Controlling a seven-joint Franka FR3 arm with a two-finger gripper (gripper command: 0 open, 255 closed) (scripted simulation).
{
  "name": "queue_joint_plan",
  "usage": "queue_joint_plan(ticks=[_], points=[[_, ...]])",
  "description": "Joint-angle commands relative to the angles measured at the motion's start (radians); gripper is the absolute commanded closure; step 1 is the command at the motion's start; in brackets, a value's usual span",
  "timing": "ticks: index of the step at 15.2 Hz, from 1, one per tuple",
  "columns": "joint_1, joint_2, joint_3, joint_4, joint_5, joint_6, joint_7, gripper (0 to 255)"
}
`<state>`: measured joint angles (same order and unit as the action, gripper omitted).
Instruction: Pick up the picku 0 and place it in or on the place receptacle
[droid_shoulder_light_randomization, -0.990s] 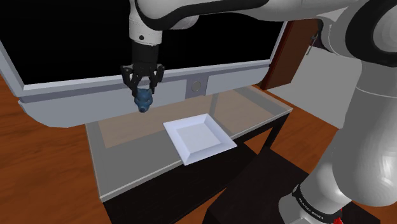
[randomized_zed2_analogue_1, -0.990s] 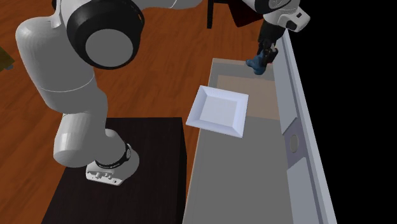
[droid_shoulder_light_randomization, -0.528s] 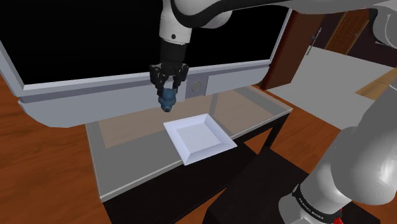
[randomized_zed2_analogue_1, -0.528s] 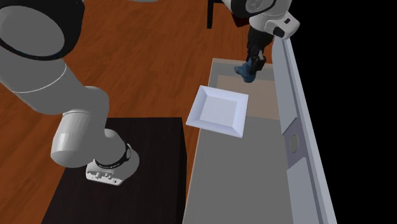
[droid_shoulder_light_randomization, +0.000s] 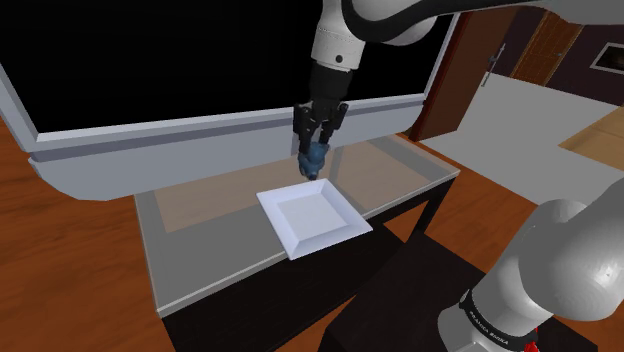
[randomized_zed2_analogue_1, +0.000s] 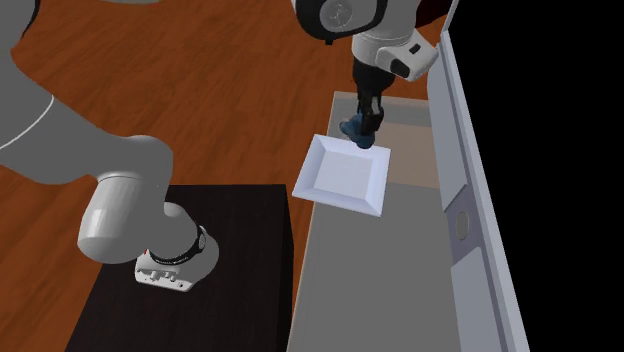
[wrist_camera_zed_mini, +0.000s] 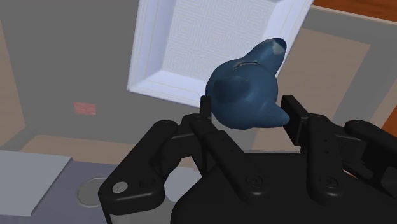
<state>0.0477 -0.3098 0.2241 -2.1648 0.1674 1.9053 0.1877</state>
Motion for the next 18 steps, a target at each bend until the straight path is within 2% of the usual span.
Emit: queue_joint_plan(ticks=[1, 18], points=[[-0.004, -0.041, -0.015, -0.044, 0.006, 0.002, -0.024, 255], [0.002, 0.018, 0.002, -0.223, 0.018, 0.238, -0.042, 255]])
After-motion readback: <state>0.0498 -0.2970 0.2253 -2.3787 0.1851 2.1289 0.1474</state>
